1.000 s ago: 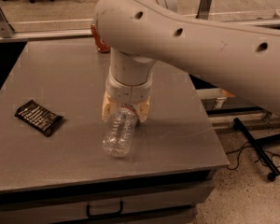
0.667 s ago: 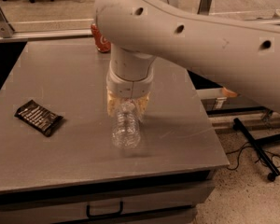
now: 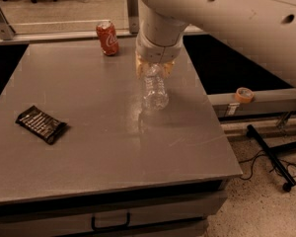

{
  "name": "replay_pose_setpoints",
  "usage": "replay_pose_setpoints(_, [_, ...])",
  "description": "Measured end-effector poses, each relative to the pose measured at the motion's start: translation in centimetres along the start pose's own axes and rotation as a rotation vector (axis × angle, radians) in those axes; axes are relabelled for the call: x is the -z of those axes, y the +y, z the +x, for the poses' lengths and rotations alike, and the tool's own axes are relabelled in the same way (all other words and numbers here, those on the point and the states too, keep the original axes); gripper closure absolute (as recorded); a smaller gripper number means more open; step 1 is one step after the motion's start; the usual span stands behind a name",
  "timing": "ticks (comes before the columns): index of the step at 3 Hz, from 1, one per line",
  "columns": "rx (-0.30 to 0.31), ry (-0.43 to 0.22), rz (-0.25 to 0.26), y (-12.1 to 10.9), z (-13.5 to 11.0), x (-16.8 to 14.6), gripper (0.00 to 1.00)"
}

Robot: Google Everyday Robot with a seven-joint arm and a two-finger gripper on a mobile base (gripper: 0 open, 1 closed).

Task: Move water bottle near coke can

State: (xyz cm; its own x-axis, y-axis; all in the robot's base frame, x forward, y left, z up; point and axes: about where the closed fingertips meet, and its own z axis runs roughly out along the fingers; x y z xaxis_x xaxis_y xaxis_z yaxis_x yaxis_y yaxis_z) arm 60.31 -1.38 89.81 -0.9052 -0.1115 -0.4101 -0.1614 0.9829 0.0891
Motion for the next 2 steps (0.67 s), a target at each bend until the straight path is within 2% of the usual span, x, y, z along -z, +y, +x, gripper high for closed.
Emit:
replay_pose_setpoints(1, [0.0,0.0,0.0,0.0,0.0,0.0,1.0])
replay_pose_setpoints(2, [-0.12,-0.043,-0.054,-1.1,-2.7,0.2,1.0])
